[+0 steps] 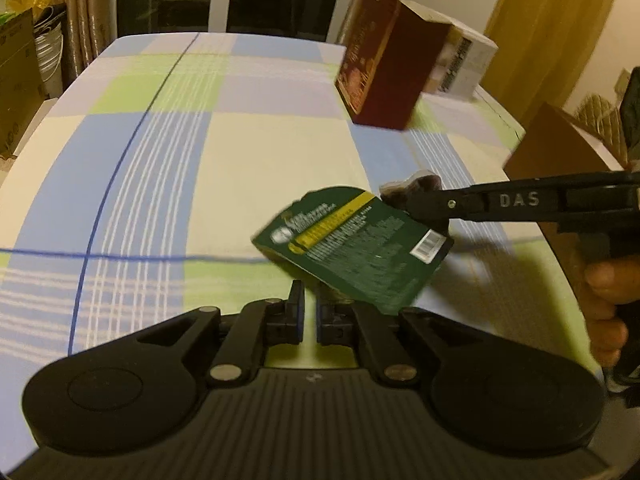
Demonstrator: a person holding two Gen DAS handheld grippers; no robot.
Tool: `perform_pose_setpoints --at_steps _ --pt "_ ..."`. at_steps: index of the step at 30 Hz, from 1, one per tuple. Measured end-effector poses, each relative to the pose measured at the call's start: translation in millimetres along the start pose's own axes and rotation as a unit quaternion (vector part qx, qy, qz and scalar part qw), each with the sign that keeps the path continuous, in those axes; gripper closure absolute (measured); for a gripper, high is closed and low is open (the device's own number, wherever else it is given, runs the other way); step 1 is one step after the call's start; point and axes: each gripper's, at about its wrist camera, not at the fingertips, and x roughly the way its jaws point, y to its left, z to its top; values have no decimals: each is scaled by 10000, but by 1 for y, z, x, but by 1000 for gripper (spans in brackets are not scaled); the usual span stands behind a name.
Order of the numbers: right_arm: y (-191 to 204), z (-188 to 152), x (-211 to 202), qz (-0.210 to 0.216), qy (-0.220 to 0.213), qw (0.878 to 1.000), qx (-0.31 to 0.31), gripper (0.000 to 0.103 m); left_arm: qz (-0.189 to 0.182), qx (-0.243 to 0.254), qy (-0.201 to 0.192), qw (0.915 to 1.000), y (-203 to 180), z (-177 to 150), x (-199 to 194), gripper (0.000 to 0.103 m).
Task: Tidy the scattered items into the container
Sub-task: 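Grasp the dark brown pouch with the right tool beside the green card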
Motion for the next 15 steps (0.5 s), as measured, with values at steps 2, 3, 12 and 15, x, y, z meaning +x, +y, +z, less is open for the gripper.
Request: perform_pose_setpoints --at_steps 2,3,12,15 --pt "2 -14 -12 35 89 9999 71 84 14 70 84 9999 -7 -8 -8 103" --pt "4 -20 -17 72 141 9998 123 84 28 110 119 9999 -12 -13 -13 103" --pt "18 -82 -75 142 568 9980 243 84 -140 172 156 9996 -45 -55 -75 103" --pt "19 -101 -92 61 689 9972 271 84 -294 200 101 9993 -57 -64 -92 103"
